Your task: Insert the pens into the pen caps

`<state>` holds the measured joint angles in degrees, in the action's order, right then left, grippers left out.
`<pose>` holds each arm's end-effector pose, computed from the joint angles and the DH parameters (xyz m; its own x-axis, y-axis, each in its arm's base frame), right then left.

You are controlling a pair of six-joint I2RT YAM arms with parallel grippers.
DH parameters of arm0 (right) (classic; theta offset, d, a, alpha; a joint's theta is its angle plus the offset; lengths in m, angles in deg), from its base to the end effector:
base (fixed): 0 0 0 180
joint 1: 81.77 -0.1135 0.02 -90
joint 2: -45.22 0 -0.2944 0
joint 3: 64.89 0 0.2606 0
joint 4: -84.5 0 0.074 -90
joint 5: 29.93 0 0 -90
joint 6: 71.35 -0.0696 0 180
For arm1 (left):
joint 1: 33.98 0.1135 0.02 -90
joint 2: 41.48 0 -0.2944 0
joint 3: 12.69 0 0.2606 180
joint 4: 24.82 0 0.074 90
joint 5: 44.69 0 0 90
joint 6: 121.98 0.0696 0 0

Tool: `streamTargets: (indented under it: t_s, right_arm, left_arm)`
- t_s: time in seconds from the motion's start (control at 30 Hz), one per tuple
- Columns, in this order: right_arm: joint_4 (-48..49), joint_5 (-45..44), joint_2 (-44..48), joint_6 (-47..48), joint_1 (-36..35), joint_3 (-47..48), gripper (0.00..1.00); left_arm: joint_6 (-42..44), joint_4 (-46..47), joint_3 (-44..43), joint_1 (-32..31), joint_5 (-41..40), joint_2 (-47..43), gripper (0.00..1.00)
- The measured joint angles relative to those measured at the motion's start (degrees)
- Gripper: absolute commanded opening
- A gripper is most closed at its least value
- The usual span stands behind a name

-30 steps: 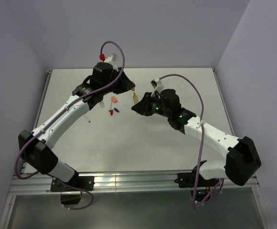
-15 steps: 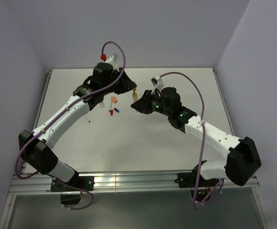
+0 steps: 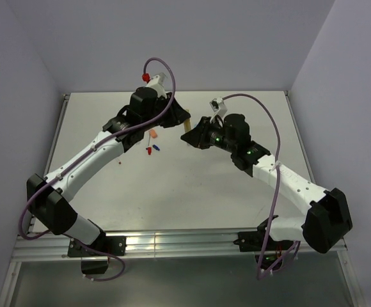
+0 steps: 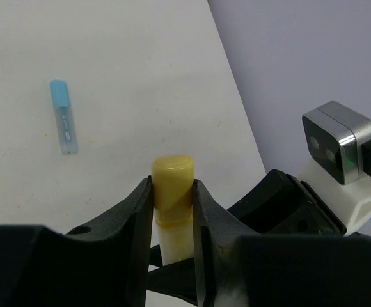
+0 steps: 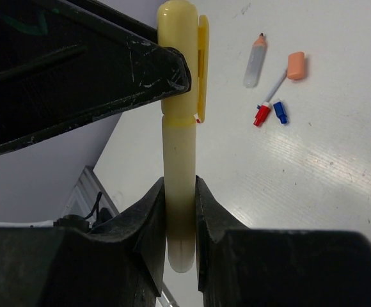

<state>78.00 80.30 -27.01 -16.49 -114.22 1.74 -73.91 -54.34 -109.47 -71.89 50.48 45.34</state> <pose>0.2619 0.1951 0.3392 -0.5987 0.2593 -0.7579 -0.5432 0.5639 0.6221 0.3081 -0.2479 0.4045 -0.6502 -0.3372 -0.6809 0.3286 0.6832 -0.6521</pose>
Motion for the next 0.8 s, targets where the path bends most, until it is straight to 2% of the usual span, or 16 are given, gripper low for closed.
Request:
streamTargets:
  t_s: [0.17,0.47,0.8]
  right_arm:
    - [0.7,1.3,3.4,-0.2,0.6,-1.7,0.00]
    - [3.7,6.0,13.8,0.8,0.1,-5.4,0.00]
    - [5.4,8.3,20.3,4.1,-0.6,-6.1,0.00]
  left_arm:
    - [0.8,3.1,1.6,-2.4,-1.7,-2.0,0.00]
    - [1.9,7.4,6.1,-8.9,-5.6,-11.4,0.00]
    - [6.0,9.5,6.1,-20.1,-19.4,-15.8,0.00]
